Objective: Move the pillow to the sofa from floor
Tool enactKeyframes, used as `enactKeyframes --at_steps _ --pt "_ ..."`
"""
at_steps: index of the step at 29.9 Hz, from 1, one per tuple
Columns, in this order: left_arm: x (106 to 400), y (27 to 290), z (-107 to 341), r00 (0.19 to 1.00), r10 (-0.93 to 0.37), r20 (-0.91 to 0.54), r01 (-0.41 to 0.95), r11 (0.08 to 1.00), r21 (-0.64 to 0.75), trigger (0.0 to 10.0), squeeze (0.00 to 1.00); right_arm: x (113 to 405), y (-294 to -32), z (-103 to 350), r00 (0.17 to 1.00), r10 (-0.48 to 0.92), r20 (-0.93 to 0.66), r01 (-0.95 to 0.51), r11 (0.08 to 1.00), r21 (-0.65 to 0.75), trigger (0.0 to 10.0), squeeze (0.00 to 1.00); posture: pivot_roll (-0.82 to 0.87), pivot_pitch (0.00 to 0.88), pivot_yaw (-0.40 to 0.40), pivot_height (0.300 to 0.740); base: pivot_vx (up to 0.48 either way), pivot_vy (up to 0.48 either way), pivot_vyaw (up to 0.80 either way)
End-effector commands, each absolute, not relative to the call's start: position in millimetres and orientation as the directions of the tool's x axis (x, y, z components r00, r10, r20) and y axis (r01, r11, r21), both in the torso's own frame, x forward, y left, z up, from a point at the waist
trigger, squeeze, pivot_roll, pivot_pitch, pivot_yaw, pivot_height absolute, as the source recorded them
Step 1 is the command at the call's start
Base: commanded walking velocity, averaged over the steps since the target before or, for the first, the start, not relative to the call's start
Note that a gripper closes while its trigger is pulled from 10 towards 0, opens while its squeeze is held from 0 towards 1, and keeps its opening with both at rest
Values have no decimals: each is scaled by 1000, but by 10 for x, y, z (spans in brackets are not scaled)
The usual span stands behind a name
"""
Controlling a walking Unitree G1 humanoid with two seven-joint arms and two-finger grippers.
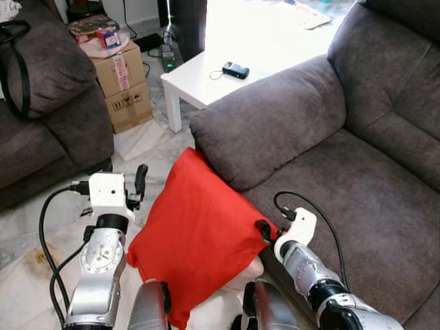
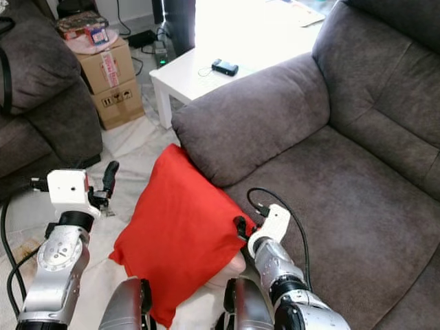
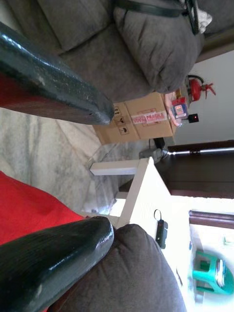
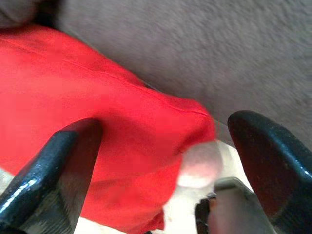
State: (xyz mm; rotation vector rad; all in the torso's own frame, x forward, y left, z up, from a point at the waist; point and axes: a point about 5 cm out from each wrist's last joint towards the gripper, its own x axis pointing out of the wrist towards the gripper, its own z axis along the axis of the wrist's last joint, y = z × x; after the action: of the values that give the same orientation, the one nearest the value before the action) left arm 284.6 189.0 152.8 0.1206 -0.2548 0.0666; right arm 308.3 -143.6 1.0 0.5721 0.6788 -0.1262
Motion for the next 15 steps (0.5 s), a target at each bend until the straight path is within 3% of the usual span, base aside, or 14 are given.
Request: enactKeyframes --at_steps 1,4,5,15 --pt "2843 1877 1547 967 40 251 -65 994 91 10000 0 3007 -1489 -71 744 42 -667 349 827 440 10000 1000 53 228 -94 625 0 0 0" --pt "2844 1866 1538 970 44 241 -64 995 74 10000 0 3000 -1483 -78 742 51 -669 363 807 465 10000 992 50 229 -93 625 0 0 0" --pt "2841 1856 1537 970 41 239 -60 995 73 10000 0 3003 -1478 -74 747 63 -662 355 805 476 10000 0 50 229 -93 625 0 0 0" --pt "2816 1800 1538 975 16 223 -26 999 44 10000 0 3024 -1408 -43 778 158 -608 327 725 607 10000 0 63 242 -94 625 0 0 0"
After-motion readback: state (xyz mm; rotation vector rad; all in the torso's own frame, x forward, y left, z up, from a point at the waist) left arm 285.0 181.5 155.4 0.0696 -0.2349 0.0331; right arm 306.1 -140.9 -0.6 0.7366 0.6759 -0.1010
